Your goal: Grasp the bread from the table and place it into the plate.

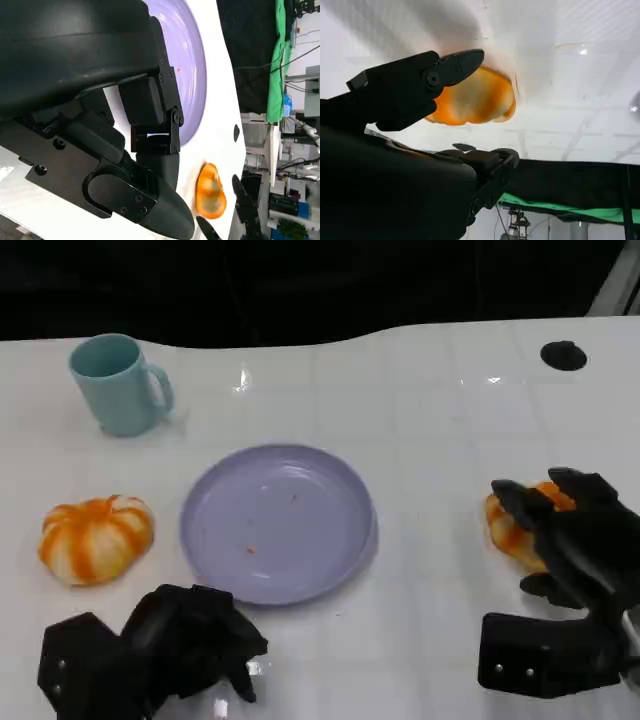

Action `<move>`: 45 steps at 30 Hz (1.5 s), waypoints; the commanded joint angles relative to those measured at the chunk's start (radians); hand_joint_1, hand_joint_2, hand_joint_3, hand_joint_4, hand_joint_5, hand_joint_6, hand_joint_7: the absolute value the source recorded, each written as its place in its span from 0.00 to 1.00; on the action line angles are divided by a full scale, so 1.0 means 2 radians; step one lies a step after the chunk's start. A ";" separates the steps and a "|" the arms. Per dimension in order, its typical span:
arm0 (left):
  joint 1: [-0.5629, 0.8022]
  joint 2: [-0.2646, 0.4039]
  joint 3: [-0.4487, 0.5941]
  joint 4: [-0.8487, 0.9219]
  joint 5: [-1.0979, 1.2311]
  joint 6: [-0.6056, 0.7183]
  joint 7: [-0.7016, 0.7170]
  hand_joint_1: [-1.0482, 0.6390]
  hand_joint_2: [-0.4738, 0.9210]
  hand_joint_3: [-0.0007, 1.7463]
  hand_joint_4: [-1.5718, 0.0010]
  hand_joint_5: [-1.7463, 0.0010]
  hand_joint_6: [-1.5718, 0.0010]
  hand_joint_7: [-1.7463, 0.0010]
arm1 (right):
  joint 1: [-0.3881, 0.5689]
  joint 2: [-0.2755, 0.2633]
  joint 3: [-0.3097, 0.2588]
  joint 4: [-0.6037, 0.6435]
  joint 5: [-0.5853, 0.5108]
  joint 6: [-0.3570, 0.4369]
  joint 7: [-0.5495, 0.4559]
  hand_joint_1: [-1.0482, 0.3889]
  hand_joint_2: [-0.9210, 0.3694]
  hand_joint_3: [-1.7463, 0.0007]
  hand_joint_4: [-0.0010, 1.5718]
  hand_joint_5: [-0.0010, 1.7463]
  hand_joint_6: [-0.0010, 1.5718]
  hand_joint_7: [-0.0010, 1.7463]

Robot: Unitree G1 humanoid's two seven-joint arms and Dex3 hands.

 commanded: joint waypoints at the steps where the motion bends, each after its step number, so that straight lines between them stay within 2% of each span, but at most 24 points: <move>1: 0.007 0.008 0.000 -0.008 0.003 -0.004 0.002 0.00 0.93 0.01 0.06 0.40 0.04 0.61 | -0.026 0.005 0.011 0.040 0.007 0.013 -0.013 0.46 0.10 1.00 0.01 0.20 0.16 0.00; 5: 0.010 0.008 -0.002 -0.013 0.002 -0.001 0.002 0.00 0.92 0.01 0.07 0.40 0.03 0.61 | -0.046 0.013 0.018 0.072 0.014 0.020 -0.014 0.46 0.07 0.99 0.02 0.20 0.16 0.00; 7: 0.011 0.009 -0.002 -0.014 0.002 -0.002 0.002 0.00 0.92 0.01 0.07 0.40 0.04 0.61 | -0.059 0.018 0.020 0.097 0.019 0.015 -0.031 0.47 0.05 0.99 0.06 0.20 0.20 0.01; 11: 0.014 0.009 -0.002 -0.019 0.001 0.001 0.003 0.00 0.92 0.01 0.07 0.40 0.03 0.61 | -0.085 0.022 0.030 0.144 0.023 0.010 -0.062 0.49 0.00 0.98 0.24 0.15 0.29 0.02; 13: 0.016 0.009 -0.002 -0.021 0.001 0.003 0.002 0.00 0.92 0.01 0.07 0.39 0.03 0.61 | -0.094 0.022 0.034 0.164 0.027 0.002 -0.081 0.50 0.00 0.97 0.37 0.14 0.37 0.03; 16: 0.017 0.009 -0.003 -0.024 0.001 0.003 0.003 0.00 0.92 0.01 0.07 0.39 0.03 0.61 | -0.102 0.023 0.030 0.192 0.049 -0.033 -0.107 0.55 0.00 0.96 0.54 0.16 0.48 0.05; 17: 0.018 0.009 -0.003 -0.025 0.001 0.003 0.003 0.00 0.92 0.01 0.07 0.39 0.03 0.61 | -0.104 0.023 0.029 0.201 0.056 -0.049 -0.119 0.57 0.00 0.96 0.57 0.26 0.53 0.05; 18: 0.018 0.010 -0.003 -0.027 0.002 0.005 0.004 0.00 0.93 0.01 0.07 0.39 0.03 0.61 | -0.106 0.021 0.030 0.211 0.061 -0.064 -0.133 0.59 0.00 0.95 0.59 0.52 0.66 0.08; 19: 0.019 0.010 -0.003 -0.028 0.003 0.005 0.005 0.00 0.93 0.01 0.07 0.39 0.03 0.61 | -0.108 0.020 0.032 0.218 0.063 -0.075 -0.143 0.60 0.00 0.95 0.57 0.72 0.73 0.11; 20: 0.019 0.010 -0.003 -0.028 0.003 0.005 0.005 0.00 0.93 0.01 0.07 0.39 0.03 0.61 | -0.110 0.018 0.036 0.224 0.061 -0.081 -0.150 0.60 0.00 0.95 0.55 0.85 0.76 0.15; 21: 0.019 0.010 -0.003 -0.028 0.004 0.005 0.006 0.00 0.93 0.01 0.07 0.39 0.03 0.61 | -0.111 0.015 0.040 0.229 0.058 -0.088 -0.162 0.59 0.00 0.94 0.55 0.94 0.63 0.51; 22: 0.019 0.010 -0.003 -0.028 0.003 0.005 0.006 0.00 0.93 0.01 0.07 0.39 0.03 0.61 | -0.112 0.013 0.043 0.234 0.056 -0.095 -0.174 0.60 0.01 0.94 0.55 0.97 0.54 0.74; 23: 0.019 0.010 -0.003 -0.028 0.003 0.005 0.006 0.00 0.93 0.01 0.07 0.39 0.03 0.61 | -0.113 0.013 0.045 0.238 0.057 -0.103 -0.185 0.59 0.01 0.94 0.55 0.98 0.48 0.87; 24: 0.018 0.009 -0.003 -0.028 0.003 0.005 0.005 0.00 0.93 0.01 0.07 0.39 0.04 0.61 | -0.115 0.012 0.046 0.243 0.058 -0.109 -0.195 0.59 0.01 0.94 0.55 0.99 0.44 0.94; 28: 0.017 0.010 -0.003 -0.026 0.002 0.002 0.003 0.00 0.93 0.01 0.07 0.39 0.04 0.61 | -0.120 0.014 0.049 0.256 0.061 -0.124 -0.228 0.59 0.03 0.92 0.57 1.00 0.42 1.00; 29: 0.017 0.010 -0.003 -0.025 0.002 0.002 0.003 0.00 0.93 0.01 0.07 0.39 0.04 0.61 | -0.121 0.015 0.050 0.258 0.060 -0.127 -0.240 0.59 0.07 0.86 0.57 1.00 0.43 0.99; 31: 0.017 0.009 -0.003 -0.025 0.002 0.005 0.004 0.00 0.93 0.01 0.07 0.39 0.04 0.61 | -0.122 0.018 0.051 0.260 0.058 -0.127 -0.263 0.60 0.34 0.53 0.59 1.00 0.44 1.00; 33: 0.017 0.009 -0.003 -0.026 0.003 0.005 0.005 0.00 0.93 0.01 0.07 0.39 0.04 0.61 | -0.122 0.020 0.055 0.260 0.054 -0.125 -0.283 0.60 0.44 0.40 0.60 1.00 0.44 1.00; 36: 0.016 0.009 -0.004 -0.025 0.004 0.004 0.006 0.00 0.93 0.01 0.07 0.39 0.04 0.61 | -0.122 0.021 0.060 0.253 0.052 -0.124 -0.292 0.59 0.48 0.34 0.61 1.00 0.44 1.00; 40: 0.016 0.008 -0.003 -0.024 0.001 0.003 0.004 0.00 0.92 0.01 0.07 0.39 0.04 0.61 | -0.119 0.017 0.063 0.242 0.056 -0.138 -0.298 0.60 0.51 0.32 0.61 1.00 0.44 1.00; 45: 0.018 0.006 -0.005 -0.030 0.005 0.008 0.010 0.00 0.92 0.01 0.08 0.39 0.04 0.61 | -0.117 0.008 0.069 0.216 0.050 -0.174 -0.324 0.60 0.52 0.26 0.63 1.00 0.47 1.00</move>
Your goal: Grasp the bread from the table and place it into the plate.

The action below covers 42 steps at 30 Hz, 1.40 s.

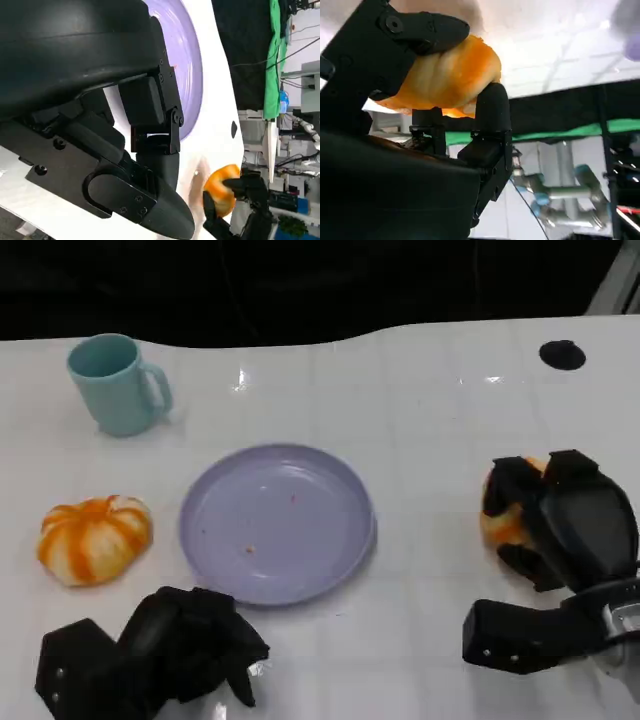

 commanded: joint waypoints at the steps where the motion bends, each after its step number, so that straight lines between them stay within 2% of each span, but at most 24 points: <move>1: 0.005 0.005 -0.001 -0.005 0.005 0.005 0.009 0.00 0.92 0.01 0.07 0.39 0.04 0.61 | -0.002 -0.015 0.001 -0.028 -0.003 -0.032 -0.024 0.61 0.52 0.25 0.63 1.00 0.47 1.00; 8: 0.002 0.004 0.000 0.005 0.001 -0.005 0.004 0.00 0.93 0.01 0.07 0.39 0.05 0.61 | 0.007 -0.010 -0.002 -0.094 0.020 -0.072 0.027 0.60 0.52 0.19 0.64 1.00 0.48 1.00; 15: 0.001 0.006 0.000 0.005 -0.001 -0.001 0.001 0.00 0.93 0.01 0.07 0.39 0.04 0.61 | 0.007 0.026 0.001 -0.143 0.030 -0.065 0.086 0.60 0.51 0.18 0.65 1.00 0.50 1.00; 18: 0.002 0.007 -0.002 0.003 0.002 0.002 0.004 0.00 0.92 0.01 0.07 0.39 0.04 0.61 | 0.000 0.043 0.002 -0.146 0.031 -0.057 0.110 0.61 0.52 0.18 0.64 1.00 0.50 0.98; 22: 0.002 0.006 -0.003 0.006 0.001 -0.001 0.002 0.00 0.92 0.01 0.07 0.40 0.04 0.62 | -0.021 0.070 0.003 -0.127 0.032 -0.054 0.126 0.62 0.54 0.20 0.62 1.00 0.53 0.91; 28: 0.002 0.004 -0.004 0.008 0.000 -0.004 0.003 0.00 0.92 0.01 0.07 0.40 0.04 0.62 | -0.056 0.107 0.000 -0.084 0.054 -0.067 0.149 0.66 0.53 0.21 0.61 1.00 0.48 0.99; 32: 0.001 0.005 -0.006 0.011 0.003 -0.009 0.005 0.00 0.93 0.01 0.07 0.40 0.04 0.62 | -0.083 0.133 0.001 -0.042 0.064 -0.076 0.150 0.65 0.53 0.24 0.61 1.00 0.48 1.00; 37: 0.000 0.006 -0.006 0.014 0.003 -0.013 0.003 0.00 0.93 0.01 0.07 0.40 0.04 0.62 | -0.117 0.159 0.007 0.023 0.064 -0.090 0.140 0.62 0.45 0.29 0.59 1.00 0.48 0.98; 42: 0.000 0.005 -0.007 0.015 0.002 -0.013 0.003 0.00 0.93 0.02 0.07 0.40 0.04 0.62 | -0.134 0.179 0.008 0.066 0.076 -0.101 0.156 0.61 0.38 0.31 0.58 1.00 0.46 0.97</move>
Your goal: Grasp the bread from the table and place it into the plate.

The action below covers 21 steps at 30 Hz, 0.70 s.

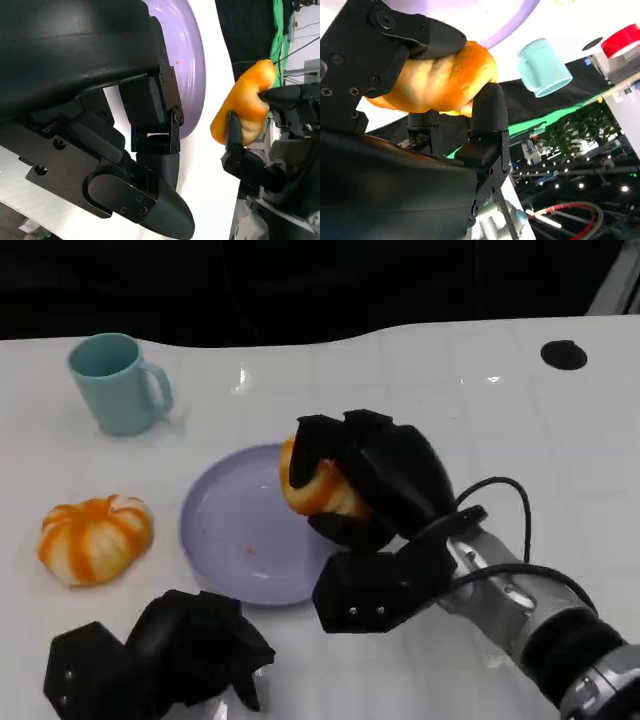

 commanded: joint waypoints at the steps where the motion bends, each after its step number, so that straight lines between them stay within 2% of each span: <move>1: 0.001 0.006 0.002 0.002 0.000 -0.005 -0.001 0.00 0.93 0.02 0.07 0.40 0.04 0.62 | -0.022 0.012 0.003 0.028 0.010 -0.007 0.011 0.60 0.37 0.33 0.57 1.00 0.48 0.91; 2: 0.001 0.005 0.002 0.003 0.000 -0.005 -0.001 0.00 0.93 0.02 0.07 0.40 0.04 0.62 | -0.024 0.014 0.005 0.033 0.008 -0.005 0.013 0.60 0.37 0.34 0.56 0.99 0.53 0.77; 4: 0.000 0.005 0.002 0.003 0.000 -0.004 0.000 0.00 0.93 0.02 0.07 0.39 0.04 0.62 | -0.027 0.018 0.006 0.039 0.007 -0.005 0.014 0.60 0.38 0.38 0.55 0.97 0.58 0.59; 5: 0.000 0.004 0.002 0.004 0.000 -0.004 0.000 0.00 0.93 0.01 0.07 0.39 0.04 0.62 | -0.028 0.019 0.006 0.041 0.010 -0.006 0.020 0.59 0.35 0.47 0.52 0.90 0.58 0.43; 7: -0.001 0.004 0.002 0.005 0.002 -0.005 0.001 0.00 0.93 0.01 0.07 0.39 0.04 0.62 | -0.027 0.016 0.008 0.040 0.014 -0.009 0.041 0.58 0.28 0.60 0.45 0.76 0.55 0.23; 8: -0.001 0.004 0.001 0.005 0.002 -0.006 0.002 0.00 0.93 0.02 0.07 0.39 0.04 0.62 | -0.027 0.014 0.009 0.039 0.014 -0.009 0.050 0.56 0.22 0.66 0.34 0.58 0.48 0.13; 9: -0.001 0.004 0.001 0.004 0.004 -0.005 0.003 0.00 0.93 0.02 0.07 0.39 0.04 0.62 | -0.028 0.011 0.011 0.037 0.015 -0.007 0.067 0.56 0.19 0.71 0.33 0.49 0.46 0.09; 11: -0.001 0.003 0.001 0.003 0.005 -0.004 0.005 0.00 0.93 0.02 0.07 0.39 0.04 0.62 | -0.027 0.006 0.013 0.027 0.019 0.001 0.103 0.48 0.07 0.83 0.16 0.27 0.31 0.02; 12: -0.001 0.003 0.001 0.003 0.005 -0.004 0.005 0.00 0.93 0.02 0.07 0.39 0.04 0.62 | -0.025 0.005 0.013 0.022 0.020 0.004 0.114 0.45 0.04 0.88 0.11 0.23 0.27 0.01; 16: -0.001 0.004 0.001 0.003 0.007 -0.004 0.006 0.00 0.93 0.02 0.07 0.39 0.04 0.62 | -0.014 0.001 0.011 -0.004 0.028 0.018 0.149 0.36 0.00 0.91 0.04 0.18 0.19 0.00; 21: -0.003 0.004 0.002 0.005 0.007 -0.007 0.006 0.00 0.93 0.02 0.07 0.39 0.04 0.62 | 0.007 -0.011 0.014 -0.046 0.030 0.028 0.175 0.28 0.00 0.86 0.01 0.19 0.17 0.00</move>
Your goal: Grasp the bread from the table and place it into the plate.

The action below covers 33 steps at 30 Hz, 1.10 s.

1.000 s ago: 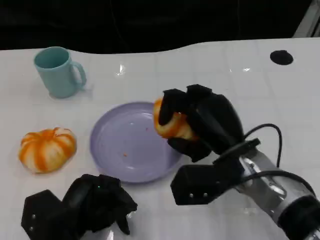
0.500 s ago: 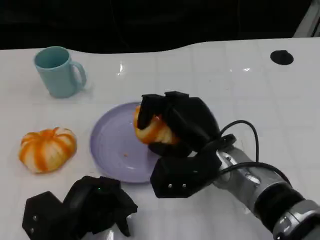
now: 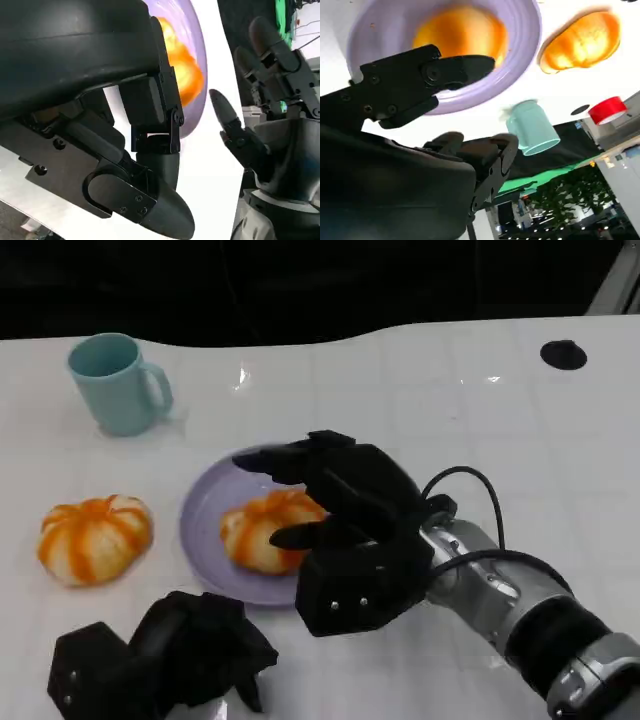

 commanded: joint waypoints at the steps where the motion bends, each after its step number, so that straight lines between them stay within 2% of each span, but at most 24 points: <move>1: -0.001 0.005 0.003 0.003 0.003 -0.006 0.005 0.00 0.93 0.02 0.07 0.39 0.04 0.62 | 0.021 -0.015 0.000 -0.036 0.008 0.009 0.020 0.27 0.00 0.86 0.01 0.20 0.16 0.00; 4: -0.002 0.005 0.004 0.004 0.004 -0.005 0.005 0.00 0.93 0.02 0.07 0.39 0.04 0.62 | 0.033 -0.023 -0.002 -0.055 0.009 0.007 0.027 0.29 0.00 0.86 0.01 0.21 0.16 0.00; 10: -0.002 0.004 0.004 0.002 0.002 -0.001 0.006 0.00 0.93 0.02 0.07 0.39 0.04 0.62 | 0.072 -0.055 -0.009 -0.117 0.020 0.002 0.052 0.28 0.00 0.86 0.01 0.25 0.16 0.00; 20: -0.007 0.004 0.005 0.008 -0.002 -0.003 -0.001 0.00 0.92 0.02 0.08 0.40 0.04 0.62 | 0.164 -0.119 -0.047 -0.200 0.067 -0.065 0.053 0.35 0.00 0.87 0.08 0.29 0.23 0.03; 26: -0.008 0.004 0.004 0.010 0.001 -0.002 0.003 0.00 0.92 0.02 0.07 0.40 0.04 0.62 | 0.208 -0.135 -0.074 -0.221 0.100 -0.110 0.049 0.43 0.00 0.92 0.20 0.32 0.35 0.07; 29: -0.007 0.003 0.003 0.007 0.002 -0.002 0.004 0.00 0.92 0.02 0.07 0.40 0.04 0.62 | 0.230 -0.136 -0.092 -0.222 0.120 -0.138 0.044 0.46 0.00 0.91 0.31 0.41 0.45 0.11; 30: -0.007 0.002 0.003 0.006 0.002 -0.001 0.005 0.00 0.92 0.02 0.07 0.40 0.04 0.62 | 0.239 -0.135 -0.099 -0.221 0.130 -0.145 0.044 0.48 0.01 0.91 0.37 0.54 0.51 0.18; 31: -0.006 0.002 0.002 0.005 0.003 -0.001 0.006 0.00 0.92 0.02 0.07 0.40 0.04 0.62 | 0.245 -0.134 -0.104 -0.220 0.138 -0.150 0.046 0.49 0.03 0.88 0.39 0.66 0.50 0.31; 32: -0.006 0.001 0.002 0.005 0.003 -0.001 0.005 0.00 0.92 0.01 0.07 0.40 0.03 0.62 | 0.250 -0.135 -0.109 -0.217 0.147 -0.160 0.048 0.50 0.07 0.82 0.40 0.73 0.47 0.42; 33: -0.006 0.001 0.002 0.004 0.002 0.000 0.005 0.00 0.92 0.01 0.07 0.40 0.03 0.62 | 0.255 -0.137 -0.114 -0.213 0.154 -0.171 0.050 0.53 0.15 0.71 0.43 0.79 0.48 0.51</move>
